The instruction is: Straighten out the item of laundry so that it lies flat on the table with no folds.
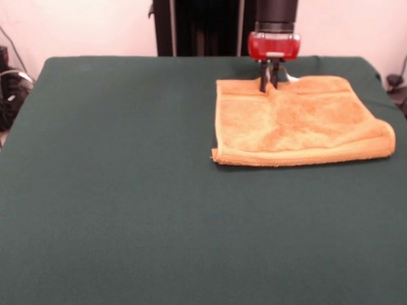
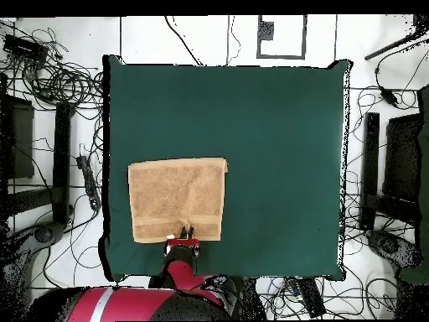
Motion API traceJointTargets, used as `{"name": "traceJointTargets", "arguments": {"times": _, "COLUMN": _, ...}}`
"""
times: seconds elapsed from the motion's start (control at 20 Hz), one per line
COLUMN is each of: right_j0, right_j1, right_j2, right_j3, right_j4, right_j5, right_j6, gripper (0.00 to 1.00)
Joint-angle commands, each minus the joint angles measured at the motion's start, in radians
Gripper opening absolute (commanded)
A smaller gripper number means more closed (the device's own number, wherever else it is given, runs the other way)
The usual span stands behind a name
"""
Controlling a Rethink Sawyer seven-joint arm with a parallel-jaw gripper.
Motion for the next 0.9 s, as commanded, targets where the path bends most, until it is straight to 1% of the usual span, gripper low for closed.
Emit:
{"name": "traceJointTargets", "arguments": {"times": 0.05, "right_j0": -0.032, "right_j1": 0.206, "right_j2": 0.042, "right_j3": 0.131, "right_j4": 0.071, "right_j5": 0.452, "right_j6": 0.119, "gripper": 0.0}}
{"name": "traceJointTargets", "arguments": {"times": 0.4, "right_j0": -0.034, "right_j1": 0.234, "right_j2": 0.027, "right_j3": 0.14, "right_j4": 0.043, "right_j5": 0.406, "right_j6": 0.117, "gripper": 0.0}}
{"name": "traceJointTargets", "arguments": {"times": 0.8, "right_j0": -0.07, "right_j1": 0.29, "right_j2": 0.027, "right_j3": 0.149, "right_j4": 0.022, "right_j5": 0.372, "right_j6": 0.139, "gripper": 0.0}}
{"name": "traceJointTargets", "arguments": {"times": 0.9, "right_j0": -0.074, "right_j1": 0.293, "right_j2": 0.024, "right_j3": 0.156, "right_j4": 0.021, "right_j5": 0.375, "right_j6": 0.136, "gripper": 0.0}}
